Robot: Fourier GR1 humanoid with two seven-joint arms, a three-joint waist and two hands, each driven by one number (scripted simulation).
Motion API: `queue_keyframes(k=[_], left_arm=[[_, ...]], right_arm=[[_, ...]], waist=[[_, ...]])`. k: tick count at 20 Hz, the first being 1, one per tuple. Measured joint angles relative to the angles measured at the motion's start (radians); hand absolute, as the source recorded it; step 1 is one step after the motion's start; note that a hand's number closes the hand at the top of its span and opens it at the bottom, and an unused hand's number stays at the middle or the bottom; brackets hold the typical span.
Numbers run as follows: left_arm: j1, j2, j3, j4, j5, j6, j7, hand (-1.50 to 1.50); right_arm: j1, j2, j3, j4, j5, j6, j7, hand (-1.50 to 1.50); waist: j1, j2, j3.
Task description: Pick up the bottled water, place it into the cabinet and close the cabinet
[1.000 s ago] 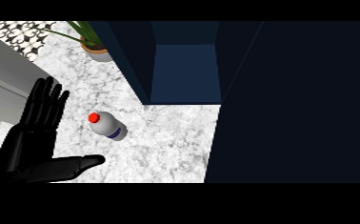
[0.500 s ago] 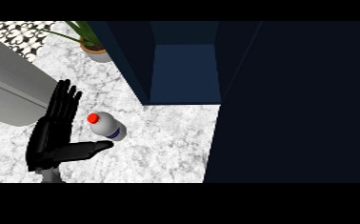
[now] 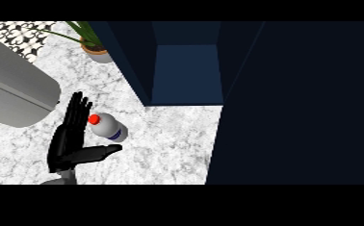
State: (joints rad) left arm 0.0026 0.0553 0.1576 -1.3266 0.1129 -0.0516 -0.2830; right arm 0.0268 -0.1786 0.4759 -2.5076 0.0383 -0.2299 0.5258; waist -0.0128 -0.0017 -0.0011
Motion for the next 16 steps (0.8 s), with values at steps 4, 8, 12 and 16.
queue_keyframes(k=[4,8,12,16], left_arm=[[-0.007,0.003,0.013,0.094,-0.008,-0.007,-0.068,-1.50],[-0.033,0.008,0.031,0.202,-0.010,-0.021,-0.141,-1.50],[-0.065,0.023,0.046,0.321,-0.014,-0.046,-0.223,-1.50],[-0.114,0.038,0.068,0.435,-0.002,-0.081,-0.296,-1.50]], right_arm=[[0.002,-0.014,0.013,-0.003,0.004,-0.011,0.003,-1.50],[-0.019,-0.033,-0.001,-0.006,0.003,-0.011,0.026,-1.50],[-0.015,-0.032,0.015,-0.004,0.006,-0.027,0.017,-1.50],[-0.024,-0.033,0.014,0.000,0.007,-0.035,0.016,-1.50]], waist=[[0.000,-0.001,0.000],[-0.003,-0.001,0.000],[-0.002,0.000,0.000],[-0.002,0.001,0.000]])
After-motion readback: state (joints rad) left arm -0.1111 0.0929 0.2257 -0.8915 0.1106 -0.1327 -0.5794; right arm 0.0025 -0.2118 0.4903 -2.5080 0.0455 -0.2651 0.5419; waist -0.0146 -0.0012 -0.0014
